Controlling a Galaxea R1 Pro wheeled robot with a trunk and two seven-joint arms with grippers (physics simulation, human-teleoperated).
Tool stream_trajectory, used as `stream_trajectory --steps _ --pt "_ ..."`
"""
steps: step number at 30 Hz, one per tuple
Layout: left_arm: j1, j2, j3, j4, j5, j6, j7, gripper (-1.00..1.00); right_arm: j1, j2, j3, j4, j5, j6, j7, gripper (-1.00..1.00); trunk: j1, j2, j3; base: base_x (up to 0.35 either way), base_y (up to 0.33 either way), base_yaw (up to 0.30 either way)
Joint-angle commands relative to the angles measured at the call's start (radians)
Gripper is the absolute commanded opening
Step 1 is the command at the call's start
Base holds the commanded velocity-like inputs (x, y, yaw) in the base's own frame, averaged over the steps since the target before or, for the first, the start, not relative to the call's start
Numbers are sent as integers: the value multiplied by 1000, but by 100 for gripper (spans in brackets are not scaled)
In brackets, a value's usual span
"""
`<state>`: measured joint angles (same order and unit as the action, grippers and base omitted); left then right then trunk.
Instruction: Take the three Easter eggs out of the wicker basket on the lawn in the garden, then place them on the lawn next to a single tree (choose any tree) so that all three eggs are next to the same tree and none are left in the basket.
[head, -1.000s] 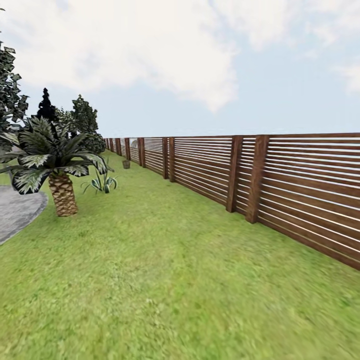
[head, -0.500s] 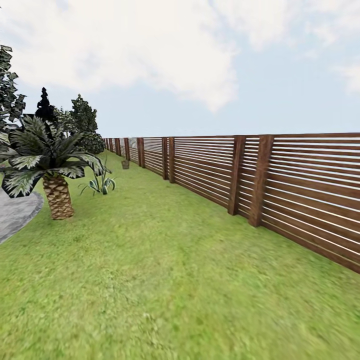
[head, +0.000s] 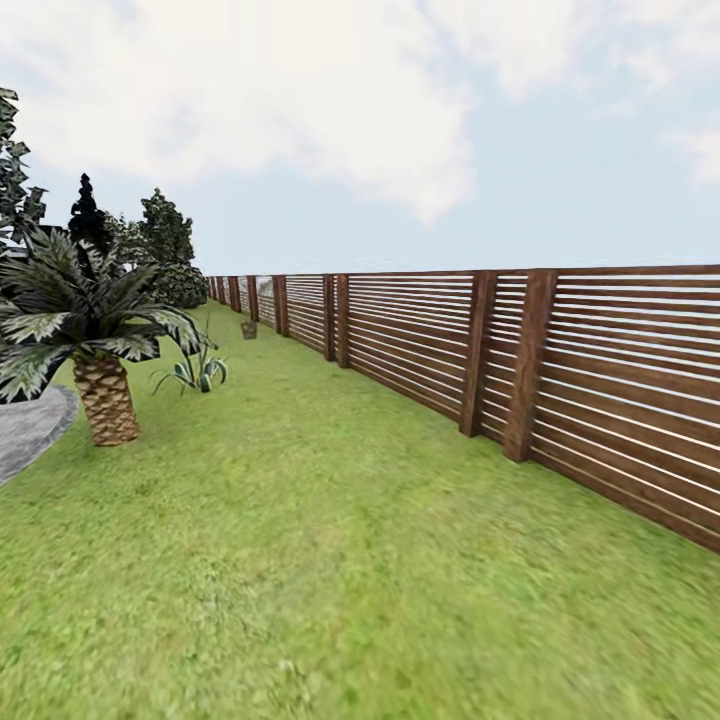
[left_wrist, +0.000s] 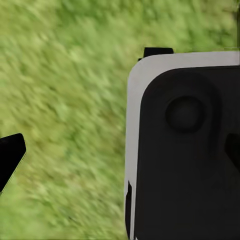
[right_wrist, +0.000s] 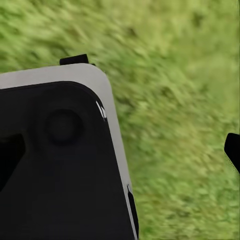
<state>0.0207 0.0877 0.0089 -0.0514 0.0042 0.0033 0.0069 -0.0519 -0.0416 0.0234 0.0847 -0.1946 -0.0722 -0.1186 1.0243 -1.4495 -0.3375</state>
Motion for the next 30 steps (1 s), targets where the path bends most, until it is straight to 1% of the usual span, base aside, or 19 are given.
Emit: stream_trajectory --steps 1,9,17,30 --pt "1 0 1 -2 0 0 1 100 -2 0 3 4 -8 -8 1 100 1 -1 -1 318 0 0" --pt "1 0 1 -2 0 0 1 100 -2 -5 3 5 -8 -8 1 100 1 -1 -1 319 0 21" --pt "1 0 1 -2 0 1 1 100 -2 -11 2 6 -11 -8 1 100 1 -1 -1 319 0 190" --pt "1 0 1 -2 0 0 1 100 -2 -12 3 6 -11 -8 0 100 1 -1 -1 319 0 11"
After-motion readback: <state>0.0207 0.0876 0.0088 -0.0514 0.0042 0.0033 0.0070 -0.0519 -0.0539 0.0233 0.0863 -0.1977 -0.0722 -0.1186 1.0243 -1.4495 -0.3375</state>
